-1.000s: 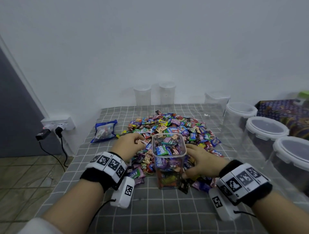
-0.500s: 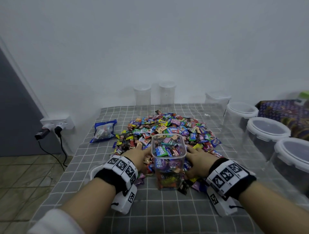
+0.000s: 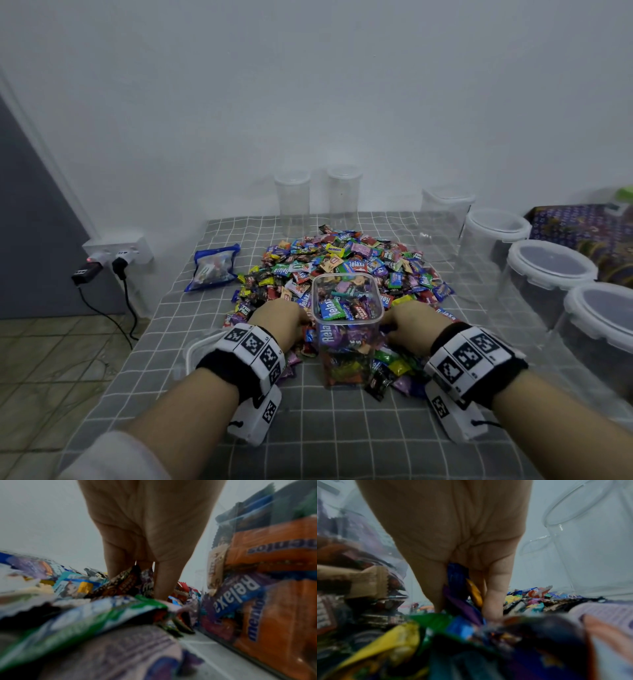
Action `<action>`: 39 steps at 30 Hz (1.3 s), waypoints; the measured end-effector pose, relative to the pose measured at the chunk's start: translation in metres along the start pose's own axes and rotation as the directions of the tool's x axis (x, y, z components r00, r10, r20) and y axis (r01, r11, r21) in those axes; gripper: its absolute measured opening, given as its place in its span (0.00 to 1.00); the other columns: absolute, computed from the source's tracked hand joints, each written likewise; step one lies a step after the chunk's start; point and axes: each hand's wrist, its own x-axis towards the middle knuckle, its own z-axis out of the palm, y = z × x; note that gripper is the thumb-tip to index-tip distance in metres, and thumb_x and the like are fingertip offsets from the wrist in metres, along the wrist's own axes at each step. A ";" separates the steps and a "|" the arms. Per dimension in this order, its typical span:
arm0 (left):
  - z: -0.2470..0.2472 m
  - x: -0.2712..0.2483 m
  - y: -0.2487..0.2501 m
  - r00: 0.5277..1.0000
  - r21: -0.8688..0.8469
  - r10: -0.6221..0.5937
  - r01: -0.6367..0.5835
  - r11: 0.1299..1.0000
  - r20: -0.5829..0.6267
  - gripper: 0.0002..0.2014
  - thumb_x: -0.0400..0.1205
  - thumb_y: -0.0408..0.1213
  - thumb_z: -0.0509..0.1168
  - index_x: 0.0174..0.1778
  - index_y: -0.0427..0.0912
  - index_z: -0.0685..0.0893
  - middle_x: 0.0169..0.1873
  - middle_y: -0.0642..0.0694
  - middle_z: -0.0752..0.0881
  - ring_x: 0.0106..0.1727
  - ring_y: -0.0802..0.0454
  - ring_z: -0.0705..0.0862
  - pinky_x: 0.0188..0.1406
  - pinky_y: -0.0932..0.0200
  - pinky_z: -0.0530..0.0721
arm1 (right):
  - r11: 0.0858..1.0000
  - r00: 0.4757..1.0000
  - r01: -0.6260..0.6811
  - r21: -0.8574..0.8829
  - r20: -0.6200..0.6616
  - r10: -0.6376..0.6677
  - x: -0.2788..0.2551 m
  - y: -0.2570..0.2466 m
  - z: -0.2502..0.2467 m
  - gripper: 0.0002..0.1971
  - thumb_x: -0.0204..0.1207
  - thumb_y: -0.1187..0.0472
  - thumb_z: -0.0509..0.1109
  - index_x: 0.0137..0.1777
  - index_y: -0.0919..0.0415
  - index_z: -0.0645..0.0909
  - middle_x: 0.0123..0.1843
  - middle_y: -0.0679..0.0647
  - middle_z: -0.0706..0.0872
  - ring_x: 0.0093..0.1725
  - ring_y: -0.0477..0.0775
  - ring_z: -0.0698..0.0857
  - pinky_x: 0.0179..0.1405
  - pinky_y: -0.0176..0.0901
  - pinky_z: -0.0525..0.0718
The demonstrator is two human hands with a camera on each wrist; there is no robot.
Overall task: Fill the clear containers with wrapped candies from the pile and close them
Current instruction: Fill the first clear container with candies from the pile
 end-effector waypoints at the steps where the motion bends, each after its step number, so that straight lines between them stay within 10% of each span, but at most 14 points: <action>1: 0.001 0.000 0.000 1.000 -0.005 -0.003 0.003 1.000 -0.005 0.11 0.84 0.33 0.59 0.55 0.39 0.85 0.51 0.38 0.87 0.52 0.39 0.84 0.49 0.50 0.82 | 1.000 1.000 -0.001 0.011 -0.017 0.002 -0.001 0.001 -0.001 0.16 0.80 0.61 0.64 0.66 0.51 0.81 0.64 0.53 0.85 0.63 0.54 0.81 0.59 0.39 0.77; 19: -0.007 -0.002 -0.013 0.969 -0.245 -0.081 0.021 0.969 -0.234 0.12 0.84 0.41 0.60 0.42 0.39 0.86 0.39 0.41 0.86 0.44 0.43 0.83 0.39 0.56 0.75 | 0.978 0.953 -0.029 0.206 -0.288 0.089 -0.015 0.003 -0.016 0.13 0.78 0.65 0.62 0.54 0.57 0.88 0.55 0.51 0.87 0.54 0.51 0.83 0.52 0.38 0.77; 32: -0.055 -0.024 0.004 0.802 -0.655 -0.235 -0.239 0.716 -0.549 0.08 0.81 0.38 0.66 0.44 0.38 0.89 0.35 0.48 0.87 0.37 0.51 0.82 0.43 0.53 0.80 | 0.848 0.749 0.312 0.429 -0.660 0.059 -0.052 -0.024 -0.068 0.07 0.75 0.65 0.70 0.44 0.57 0.89 0.38 0.43 0.83 0.44 0.45 0.80 0.43 0.35 0.76; 39: -0.060 -0.025 0.013 0.797 -0.695 -0.229 -0.298 0.654 -0.558 0.05 0.80 0.37 0.67 0.41 0.47 0.88 0.27 0.59 0.81 0.30 0.65 0.76 0.31 0.67 0.69 | 0.887 0.786 0.362 0.287 -0.606 -0.124 -0.064 -0.045 -0.066 0.07 0.74 0.64 0.69 0.44 0.55 0.89 0.41 0.46 0.83 0.45 0.47 0.81 0.46 0.39 0.74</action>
